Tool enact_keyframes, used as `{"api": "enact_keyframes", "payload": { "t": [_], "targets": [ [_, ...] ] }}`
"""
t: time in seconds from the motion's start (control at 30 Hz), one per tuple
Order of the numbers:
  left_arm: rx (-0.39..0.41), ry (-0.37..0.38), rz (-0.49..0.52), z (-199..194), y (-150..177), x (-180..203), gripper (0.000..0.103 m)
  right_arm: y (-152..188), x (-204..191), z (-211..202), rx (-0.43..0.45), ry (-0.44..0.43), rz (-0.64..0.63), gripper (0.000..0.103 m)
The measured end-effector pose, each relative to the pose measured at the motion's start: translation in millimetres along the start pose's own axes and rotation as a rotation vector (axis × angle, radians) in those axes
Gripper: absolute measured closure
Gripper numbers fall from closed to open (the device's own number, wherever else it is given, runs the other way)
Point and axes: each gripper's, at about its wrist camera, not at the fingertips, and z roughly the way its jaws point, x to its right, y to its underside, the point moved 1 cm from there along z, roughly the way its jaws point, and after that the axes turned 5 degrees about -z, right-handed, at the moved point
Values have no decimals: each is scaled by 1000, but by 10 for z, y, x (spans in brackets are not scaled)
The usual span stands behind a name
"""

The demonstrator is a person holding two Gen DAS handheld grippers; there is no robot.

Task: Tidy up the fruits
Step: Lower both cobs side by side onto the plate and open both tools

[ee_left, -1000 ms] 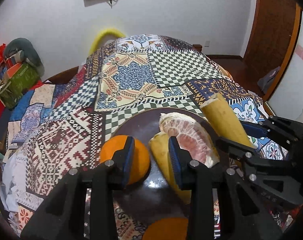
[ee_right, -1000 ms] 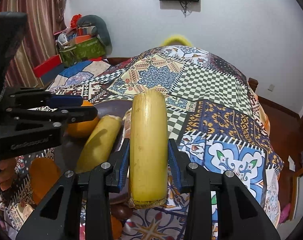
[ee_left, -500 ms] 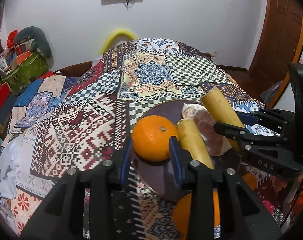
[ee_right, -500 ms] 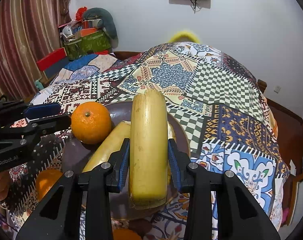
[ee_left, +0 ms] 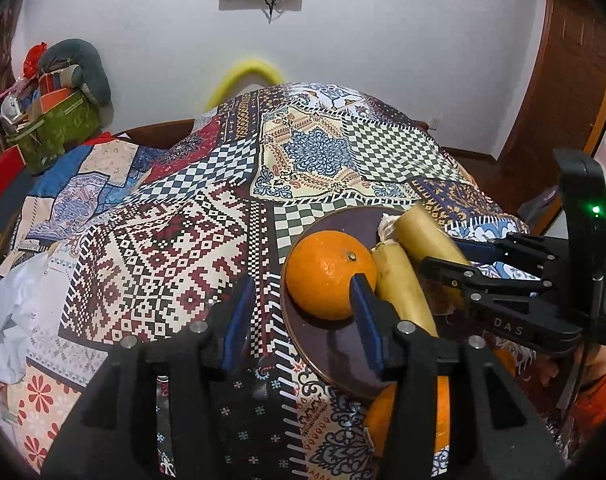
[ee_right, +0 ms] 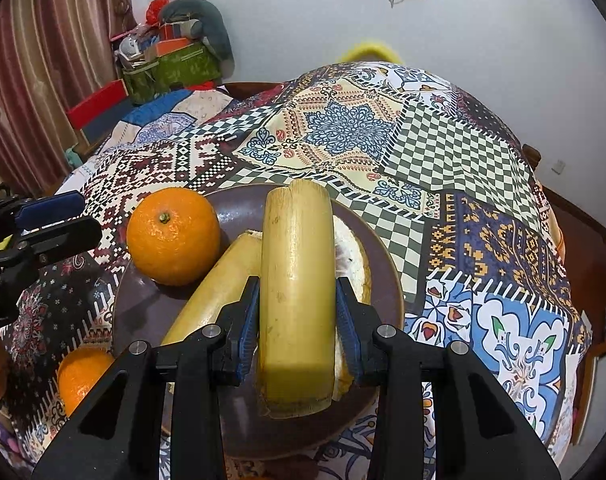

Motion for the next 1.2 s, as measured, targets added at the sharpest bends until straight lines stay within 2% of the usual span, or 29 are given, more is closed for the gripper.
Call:
{"api": "enact_keyframes", "payload": {
  "t": [0.27,0.5,0.6,0.73,1.03,1.2],
  "targets": [
    [12,4,10,-132,25,57,54,-29,-44,-279,75,9,-10,69],
    [26,8,23,-356,112,154,54,92,-113,-652,128,18,-12,69],
    [35,1,34,-465,164,199,48,177,-159,-807,148,21,-14,69],
    [46,4,45,-612,253,254,46,307,-242,-1006,177,30,-20,69],
    [9,9,42,-700,464,367,44,569,-329,-1204,197,21,-7,69],
    [-20,28,34,-670,580,413,44,722,-322,-1180,178,25,8,69]
  ]
}}
